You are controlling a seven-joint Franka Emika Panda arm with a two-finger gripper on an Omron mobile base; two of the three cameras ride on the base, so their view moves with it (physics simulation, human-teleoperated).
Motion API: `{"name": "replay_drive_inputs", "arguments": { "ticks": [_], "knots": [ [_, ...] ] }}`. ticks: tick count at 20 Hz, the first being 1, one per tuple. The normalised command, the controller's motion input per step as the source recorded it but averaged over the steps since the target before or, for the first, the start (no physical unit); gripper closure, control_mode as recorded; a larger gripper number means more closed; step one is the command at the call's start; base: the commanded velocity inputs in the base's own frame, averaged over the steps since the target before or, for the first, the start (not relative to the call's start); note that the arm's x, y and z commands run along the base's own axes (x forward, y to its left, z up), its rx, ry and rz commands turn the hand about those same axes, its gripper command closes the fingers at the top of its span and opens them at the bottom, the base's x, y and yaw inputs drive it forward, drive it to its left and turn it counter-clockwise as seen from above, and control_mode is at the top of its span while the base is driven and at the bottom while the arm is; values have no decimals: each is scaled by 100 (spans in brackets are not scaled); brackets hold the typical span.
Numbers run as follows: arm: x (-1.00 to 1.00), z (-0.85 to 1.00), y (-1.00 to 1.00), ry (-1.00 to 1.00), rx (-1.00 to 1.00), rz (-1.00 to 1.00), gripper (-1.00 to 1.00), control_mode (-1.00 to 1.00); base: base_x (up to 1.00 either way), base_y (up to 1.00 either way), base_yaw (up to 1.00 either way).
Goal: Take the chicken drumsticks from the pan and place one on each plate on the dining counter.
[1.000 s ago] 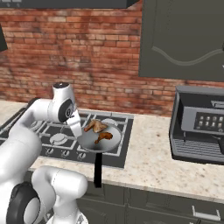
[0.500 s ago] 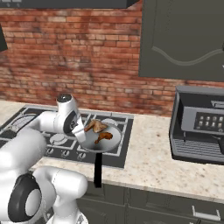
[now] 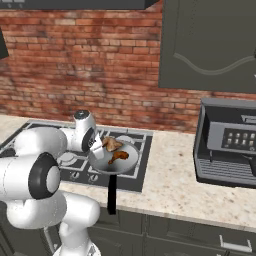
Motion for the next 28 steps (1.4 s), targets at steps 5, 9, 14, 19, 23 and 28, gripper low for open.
{"name": "replay_drive_inputs", "arguments": {
  "ticks": [5, 9, 14, 19, 23, 28],
  "knots": [
    [54, -33, 11, 5, 0, -3, -100, -100, 0, 0, 0],
    [39, -42, 10, 2, 0, -5, -100, -100, 0, 0, 0],
    [33, -35, 0, 0, 0, -3, -100, -100, 0, 0, 0],
    [22, -28, 0, 0, 0, -4, 100, -100, 0, 0, 0],
    [0, -8, 0, 0, 0, -6, 100, -100, 0, 0, 0],
    [0, 0, 0, 0, 0, -8, 100, -100, 0, 0, 0]
  ]
}}
